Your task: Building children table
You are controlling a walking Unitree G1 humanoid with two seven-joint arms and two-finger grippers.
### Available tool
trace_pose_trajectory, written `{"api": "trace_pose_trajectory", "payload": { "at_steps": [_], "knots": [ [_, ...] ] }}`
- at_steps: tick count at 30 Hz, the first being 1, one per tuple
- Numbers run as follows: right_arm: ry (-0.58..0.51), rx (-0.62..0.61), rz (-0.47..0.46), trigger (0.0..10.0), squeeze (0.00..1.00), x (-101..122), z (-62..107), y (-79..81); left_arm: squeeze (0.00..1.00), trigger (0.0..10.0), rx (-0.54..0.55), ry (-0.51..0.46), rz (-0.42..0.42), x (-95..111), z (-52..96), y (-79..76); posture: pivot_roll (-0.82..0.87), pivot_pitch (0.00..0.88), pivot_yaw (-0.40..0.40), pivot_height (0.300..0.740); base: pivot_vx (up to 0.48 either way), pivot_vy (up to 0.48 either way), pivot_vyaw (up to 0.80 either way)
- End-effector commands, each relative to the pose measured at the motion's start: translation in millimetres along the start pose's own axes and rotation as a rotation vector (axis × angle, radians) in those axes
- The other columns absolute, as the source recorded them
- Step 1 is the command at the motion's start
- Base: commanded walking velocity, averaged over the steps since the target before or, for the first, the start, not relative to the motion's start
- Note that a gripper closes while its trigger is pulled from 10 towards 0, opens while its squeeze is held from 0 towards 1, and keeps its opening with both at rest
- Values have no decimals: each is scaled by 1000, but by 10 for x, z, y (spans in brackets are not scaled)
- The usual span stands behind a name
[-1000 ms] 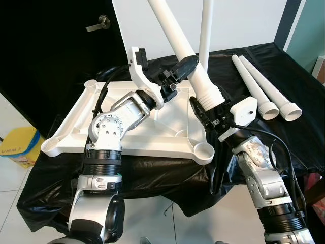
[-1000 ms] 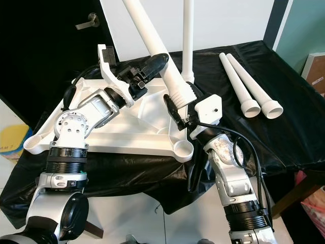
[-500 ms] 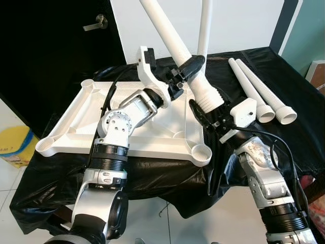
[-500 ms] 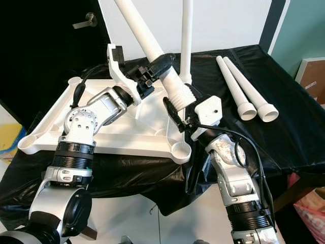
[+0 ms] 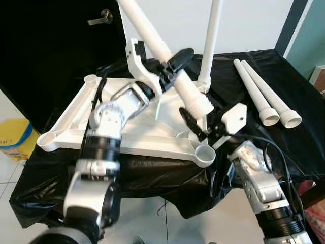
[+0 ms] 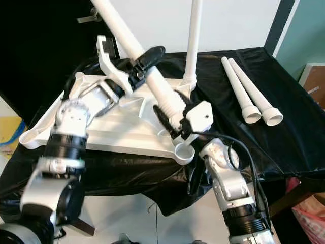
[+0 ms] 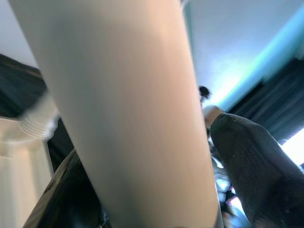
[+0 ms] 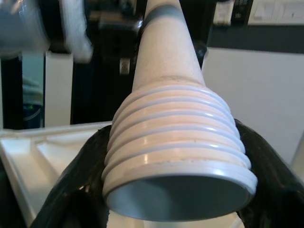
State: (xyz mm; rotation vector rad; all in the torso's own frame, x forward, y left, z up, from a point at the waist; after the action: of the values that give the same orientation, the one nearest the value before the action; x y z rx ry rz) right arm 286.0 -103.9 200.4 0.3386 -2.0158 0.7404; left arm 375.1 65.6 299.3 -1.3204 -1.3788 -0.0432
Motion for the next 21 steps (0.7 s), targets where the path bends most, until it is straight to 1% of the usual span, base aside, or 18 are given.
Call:
{"api": "trace_pose_trajectory", "payload": {
  "at_steps": [1, 2, 3, 4, 5, 6, 7, 8, 10, 11, 14, 15, 16, 17, 21],
  "knots": [
    [10, 55, -1, 10000, 0, -12, -1, 92, 0, 10000, -356, -1, -49, 86, -4, -226, -138, 53, 56, 740, 0, 0, 0],
    [12, 56, -2, 10000, 0, -13, 10, 102, 0, 10000, -343, -13, -61, 141, -10, -205, -140, 54, 58, 740, 0, 0, 0],
    [16, 57, -4, 10000, 0, -17, 35, 117, 0, 10000, -325, -36, -81, 255, -7, -173, -142, 56, 62, 740, 0, 0, 0],
    [16, 57, -4, 10000, 0, -17, 35, 117, 0, 10000, -325, -36, -81, 255, -7, -173, -142, 56, 62, 740, 0, 0, 0],
    [19, 58, -5, 10000, 0, -21, 47, 123, 0, 10000, -317, -45, -89, 307, -3, -160, -142, 56, 62, 740, 0, 0, 0],
    [26, 60, -4, 10000, 0, -29, 72, 132, 0, 10000, -290, -62, -113, 410, 5, -130, -144, 58, 65, 740, 0, 0, 0],
    [26, 60, -4, 10000, 0, -29, 72, 132, 0, 10000, -290, -62, -113, 410, 5, -130, -144, 58, 65, 740, 0, 0, 0],
    [29, 60, -4, 10000, 0, -34, 85, 135, 0, 1059, -284, -71, -116, 457, 19, -119, -145, 59, 67, 740, 0, 0, 0],
    [31, 60, -3, 10000, 0, -35, 96, 138, 0, 1059, -281, -76, -117, 489, 31, -114, -148, 60, 70, 740, 0, 0, 0],
    [34, 57, -5, 10000, 0, -38, 110, 140, 0, 0, -278, -84, -113, 510, 57, -96, -151, 63, 72, 740, 0, 0, 0],
    [38, 50, -12, 10000, 0, -40, 131, 141, 0, 0, -277, -88, -102, 514, 81, -68, -154, 64, 74, 740, 0, 0, 0],
    [36, 38, -16, 10000, 208, -37, 141, 135, 0, 0, -283, -79, -96, 481, 83, -62, -155, 64, 74, 740, 0, 0, 0],
    [36, 38, -16, 10000, 208, -37, 141, 135, 0, 0, -283, -79, -96, 481, 83, -62, -155, 64, 74, 740, 0, 0, 0],
    [30, 22, -22, 10000, 1000, -31, 148, 124, 0, 0, -295, -67, -86, 442, 82, -67, -155, 66, 73, 740, 0, 0, 0],
    [13, -14, -34, 10000, 1000, -14, 178, 102, 0, 0, -313, -66, -57, 429, 60, -69, -154, 71, 67, 740, 0, 0, 0]
  ]
}}
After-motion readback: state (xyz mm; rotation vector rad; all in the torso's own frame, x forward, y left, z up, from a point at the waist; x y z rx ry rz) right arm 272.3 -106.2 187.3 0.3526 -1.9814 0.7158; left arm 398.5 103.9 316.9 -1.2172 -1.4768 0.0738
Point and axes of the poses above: a point about 5 cm out from each wrist's last joint towards the gripper, its own z axis pointing back from the gripper into the wrist, its own x axis along the axis of the wrist's last joint, y = z × x, the point moved 1 cm from there along -z, pointing out of the wrist towards the gripper, and after that the axes turned 5 degrees about z, right-handed, at the moved point
